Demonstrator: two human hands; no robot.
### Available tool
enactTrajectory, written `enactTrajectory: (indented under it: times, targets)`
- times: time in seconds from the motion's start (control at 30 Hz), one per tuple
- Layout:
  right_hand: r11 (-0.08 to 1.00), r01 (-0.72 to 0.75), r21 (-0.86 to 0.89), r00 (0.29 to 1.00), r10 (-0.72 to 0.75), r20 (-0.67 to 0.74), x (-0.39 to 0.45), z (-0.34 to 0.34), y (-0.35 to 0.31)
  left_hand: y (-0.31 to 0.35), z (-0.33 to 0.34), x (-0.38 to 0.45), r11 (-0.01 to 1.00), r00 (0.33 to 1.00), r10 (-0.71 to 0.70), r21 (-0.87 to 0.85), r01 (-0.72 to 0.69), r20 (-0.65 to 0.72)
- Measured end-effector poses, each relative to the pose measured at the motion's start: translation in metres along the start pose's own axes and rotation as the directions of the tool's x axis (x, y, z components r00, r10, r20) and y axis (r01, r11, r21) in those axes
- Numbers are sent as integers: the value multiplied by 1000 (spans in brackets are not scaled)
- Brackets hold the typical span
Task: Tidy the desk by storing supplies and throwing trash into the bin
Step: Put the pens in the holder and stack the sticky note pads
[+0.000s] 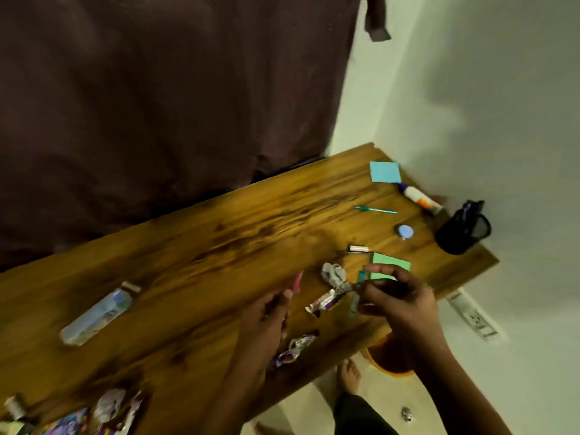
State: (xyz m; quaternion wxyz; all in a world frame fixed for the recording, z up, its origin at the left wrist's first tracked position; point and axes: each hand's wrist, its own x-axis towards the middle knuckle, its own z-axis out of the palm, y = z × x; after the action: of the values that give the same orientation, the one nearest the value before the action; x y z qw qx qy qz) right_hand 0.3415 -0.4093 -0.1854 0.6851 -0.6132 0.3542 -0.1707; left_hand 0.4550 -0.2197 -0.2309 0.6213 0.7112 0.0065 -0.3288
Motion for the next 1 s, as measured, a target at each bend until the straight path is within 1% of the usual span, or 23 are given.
enactTrajectory:
  times: [0.07,0.13,0.2,0.27,0.4,0.47,0.53,0.6,0.67,0.7,0.8,0.9,0.93,1.0]
  targets:
    - [999,33,21,996,-32,-79,6,-34,-5,5,36,1,999,999,-26,-23,26,25]
    - [997,71,4,987,-70,-147,17,-69,-8,11,73,7,1000,999,-3,-1,3,51]
    - [995,99,-23,978,-102,-181,31,-101,-11,16,107,19,999,996,33,19,-34,82]
    - [992,120,-48,967,-128,-219,49,-136,-15,23,146,32,999,994,41,16,-43,98]
    - [981,169,-97,927,-191,-323,88,-200,-21,33,226,57,997,989,76,-13,-75,127]
    - [973,187,-138,903,-225,-366,110,-231,-22,35,268,73,994,988,104,24,-108,114]
    - [957,202,-208,891,-268,-368,130,-254,-24,41,302,84,988,983,151,20,-154,105]
    - [935,218,-278,879,-312,-362,145,-274,-25,50,334,90,979,972,204,-40,-200,114]
    - [901,251,-353,858,-376,-350,157,-286,-26,60,359,92,970,965,236,-83,-227,112]
    - [883,264,-387,846,-405,-348,164,-291,-25,63,370,95,969,965,242,-72,-235,100]
    - [800,305,-517,800,-509,-317,189,-301,-14,66,397,109,957,957,288,15,-288,44]
    - [687,352,-636,769,-599,-222,212,-305,-2,64,412,124,921,931,366,139,-364,17]
    - [663,357,-658,774,-605,-190,219,-304,2,63,416,129,907,922,387,179,-382,7]
    - [648,323,-689,815,-560,-145,229,-301,8,60,422,135,882,910,414,250,-400,-3]
